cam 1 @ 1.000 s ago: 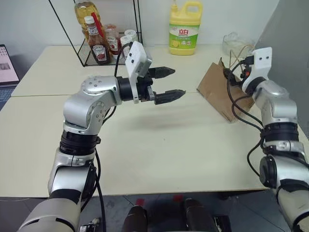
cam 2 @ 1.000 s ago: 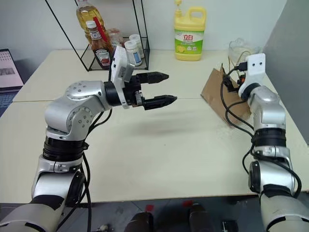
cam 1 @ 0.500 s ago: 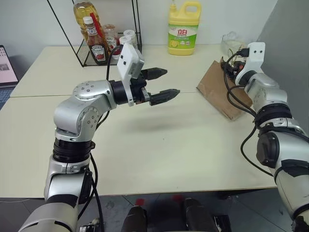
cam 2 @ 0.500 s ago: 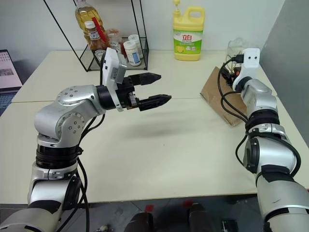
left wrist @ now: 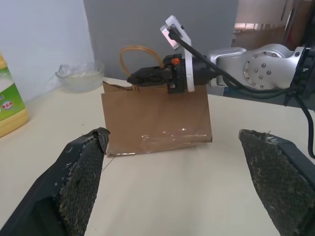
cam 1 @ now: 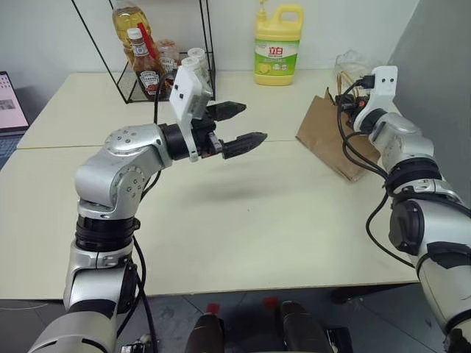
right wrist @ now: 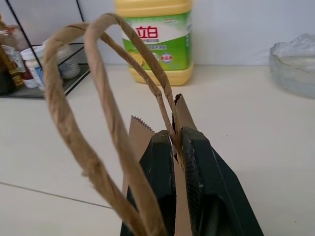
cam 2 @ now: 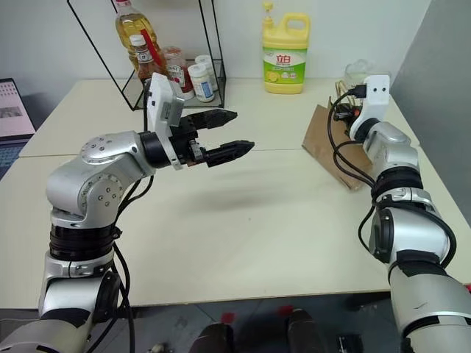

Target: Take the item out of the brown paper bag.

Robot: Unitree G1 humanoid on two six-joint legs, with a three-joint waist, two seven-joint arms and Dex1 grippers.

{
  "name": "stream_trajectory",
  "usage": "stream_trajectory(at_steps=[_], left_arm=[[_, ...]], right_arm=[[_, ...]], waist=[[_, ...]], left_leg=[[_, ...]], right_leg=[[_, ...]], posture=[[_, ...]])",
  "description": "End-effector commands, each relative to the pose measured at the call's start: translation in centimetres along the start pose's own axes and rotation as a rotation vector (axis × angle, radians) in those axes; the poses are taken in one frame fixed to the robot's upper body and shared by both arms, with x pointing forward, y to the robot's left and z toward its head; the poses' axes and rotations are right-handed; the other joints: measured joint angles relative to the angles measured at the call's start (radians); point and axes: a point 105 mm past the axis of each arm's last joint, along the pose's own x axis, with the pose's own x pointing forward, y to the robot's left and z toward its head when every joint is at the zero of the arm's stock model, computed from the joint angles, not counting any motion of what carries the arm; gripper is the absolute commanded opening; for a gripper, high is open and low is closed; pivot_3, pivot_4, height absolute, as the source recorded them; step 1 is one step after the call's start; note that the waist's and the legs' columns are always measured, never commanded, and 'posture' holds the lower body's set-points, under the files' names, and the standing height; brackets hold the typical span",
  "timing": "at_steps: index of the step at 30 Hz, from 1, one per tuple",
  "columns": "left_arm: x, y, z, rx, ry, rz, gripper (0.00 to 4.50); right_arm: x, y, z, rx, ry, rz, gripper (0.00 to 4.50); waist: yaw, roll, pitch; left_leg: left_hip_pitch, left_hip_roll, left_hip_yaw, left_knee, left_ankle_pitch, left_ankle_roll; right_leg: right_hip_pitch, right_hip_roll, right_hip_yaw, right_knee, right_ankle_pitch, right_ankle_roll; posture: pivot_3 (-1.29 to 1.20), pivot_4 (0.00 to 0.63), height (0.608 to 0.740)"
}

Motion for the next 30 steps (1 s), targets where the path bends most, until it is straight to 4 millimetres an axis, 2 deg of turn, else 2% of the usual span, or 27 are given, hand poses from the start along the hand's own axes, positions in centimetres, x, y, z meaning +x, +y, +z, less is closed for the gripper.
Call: stream_trajectory(at_steps=[1, 5, 11, 17, 23, 27, 30], left_arm=[[-1.7, -0.9, -0.1, 0.002, 0.004, 0.013, 4.5], [-3.8, -2.6, -2.4, -0.075, 0.058, 0.046, 4.5], [-5.5, -4.6, -4.4, -0.178, 0.068, 0.144, 4.5], [-6.4, -5.1, -4.6, -0.205, 0.044, 0.25, 4.5], [-8.1, -5.0, -4.3, -0.215, 0.019, 0.366, 4.5], [-8.8, -5.7, -5.0, -0.226, 0.021, 0.439, 4.5], [-8.7, -6.3, -5.6, -0.238, 0.025, 0.465, 4.5]], right_arm=[[0.8, 4.0, 6.2, -0.053, -0.169, 0.184, 0.0], [1.6, 7.4, 7.2, -0.054, -0.191, 0.331, 0.0], [2.6, 12.2, 7.2, -0.042, -0.205, 0.51, 0.0], [3.0, 17.9, 8.4, -0.017, -0.245, 0.686, 0.0], [3.0, 22.3, 10.0, 0.023, -0.3, 0.787, 0.0], [3.0, 25.0, 9.1, 0.032, -0.299, 0.845, 0.0], [3.2, 26.0, 7.5, 0.027, -0.275, 0.854, 0.0]], waist=[[-0.014, 0.002, 0.001], [-0.029, 0.002, 0.001], [-0.027, 0.002, 0.001], [-0.022, 0.002, 0.002], [-0.019, 0.003, 0.002], [-0.017, 0.002, 0.002], [-0.014, 0.002, 0.002]], left_leg=[[0.0, 0.0, 0.0, 0.0, 0.0, 0.0], [0.0, 0.0, 0.0, -0.001, 0.0, 0.0], [-0.001, 0.0, -0.001, 0.0, 0.0, 0.0], [-0.001, 0.0, -0.001, 0.002, 0.0, 0.0], [-0.001, 0.0, -0.001, 0.001, 0.0, 0.0], [-0.001, 0.0, -0.001, 0.001, 0.0, 0.0], [-0.001, 0.0, -0.002, 0.002, 0.0, 0.0]], right_leg=[[0.0, 0.0, 0.0, 0.0, 0.0, 0.0], [0.0, 0.0, 0.0, 0.001, 0.0, 0.0], [0.0, 0.0, 0.0, 0.001, 0.0, 0.0], [0.0, 0.0, 0.0, 0.002, 0.0, 0.0], [0.0, 0.0, 0.0, 0.001, 0.0, 0.0], [0.0, 0.0, -0.001, 0.001, 0.0, 0.0], [0.0, 0.0, -0.001, 0.002, 0.0, 0.0]], posture=[[0.0, 0.15, 0.74], [0.0, 0.15, 0.74], [0.0, 0.15, 0.74], [0.0, 0.15, 0.74], [0.0, 0.15, 0.74], [0.0, 0.15, 0.74], [0.0, 0.15, 0.74]])
